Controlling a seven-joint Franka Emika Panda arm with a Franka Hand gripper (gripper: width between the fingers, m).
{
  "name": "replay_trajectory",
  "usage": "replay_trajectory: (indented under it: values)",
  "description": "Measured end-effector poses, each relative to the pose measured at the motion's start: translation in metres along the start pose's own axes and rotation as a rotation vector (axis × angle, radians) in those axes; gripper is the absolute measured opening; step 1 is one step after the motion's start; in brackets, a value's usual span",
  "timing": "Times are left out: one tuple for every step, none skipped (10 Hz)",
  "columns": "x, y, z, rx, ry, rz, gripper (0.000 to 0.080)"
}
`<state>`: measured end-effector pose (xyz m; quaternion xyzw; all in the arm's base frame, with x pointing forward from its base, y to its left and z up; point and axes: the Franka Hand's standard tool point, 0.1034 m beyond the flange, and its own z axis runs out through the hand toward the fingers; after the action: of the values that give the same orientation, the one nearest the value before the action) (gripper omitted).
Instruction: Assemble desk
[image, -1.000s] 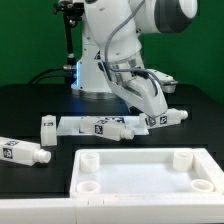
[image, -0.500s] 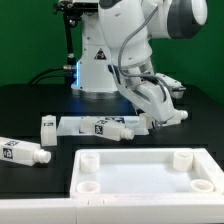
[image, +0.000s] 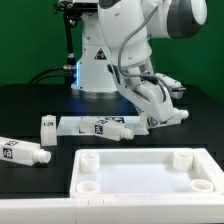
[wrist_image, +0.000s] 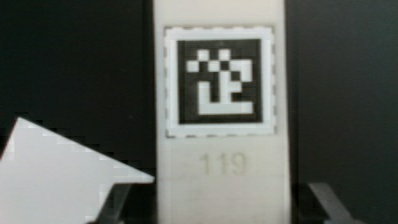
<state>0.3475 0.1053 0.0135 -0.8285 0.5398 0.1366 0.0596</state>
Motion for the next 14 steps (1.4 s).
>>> replay_trajectory:
  values:
    - [-0.006, -0.024, -0.005, 0.006, 0.047, -0.133, 0.0284]
    - [-0.015, -0.038, -0.003, 0.018, 0.101, -0.255, 0.0284]
    - [-0.023, -0.033, 0.003, -0.001, 0.092, -0.273, 0.0284]
    - [-0.02, -0.034, 0.001, 0.003, 0.094, -0.266, 0.0284]
    - [-0.02, -0.034, 0.001, 0.003, 0.094, -0.265, 0.0284]
    - [-0.02, -0.034, 0.001, 0.003, 0.094, -0.266, 0.0284]
    - [-0.019, -0.036, 0.001, 0.004, 0.107, -0.331, 0.0284]
    - [-0.018, -0.042, -0.001, 0.014, 0.135, -0.44, 0.0284]
    - [-0.016, -0.047, -0.001, 0.02, 0.157, -0.558, 0.0284]
    - [-0.014, -0.048, 0.002, 0.02, 0.173, -0.614, 0.0284]
    - [-0.016, -0.048, 0.003, 0.017, 0.17, -0.618, 0.0285]
    - [-0.016, -0.048, 0.003, 0.017, 0.17, -0.617, 0.0285]
    - [-0.016, -0.047, 0.003, 0.017, 0.17, -0.617, 0.0285]
    - [-0.016, -0.048, 0.003, 0.017, 0.17, -0.617, 0.0285]
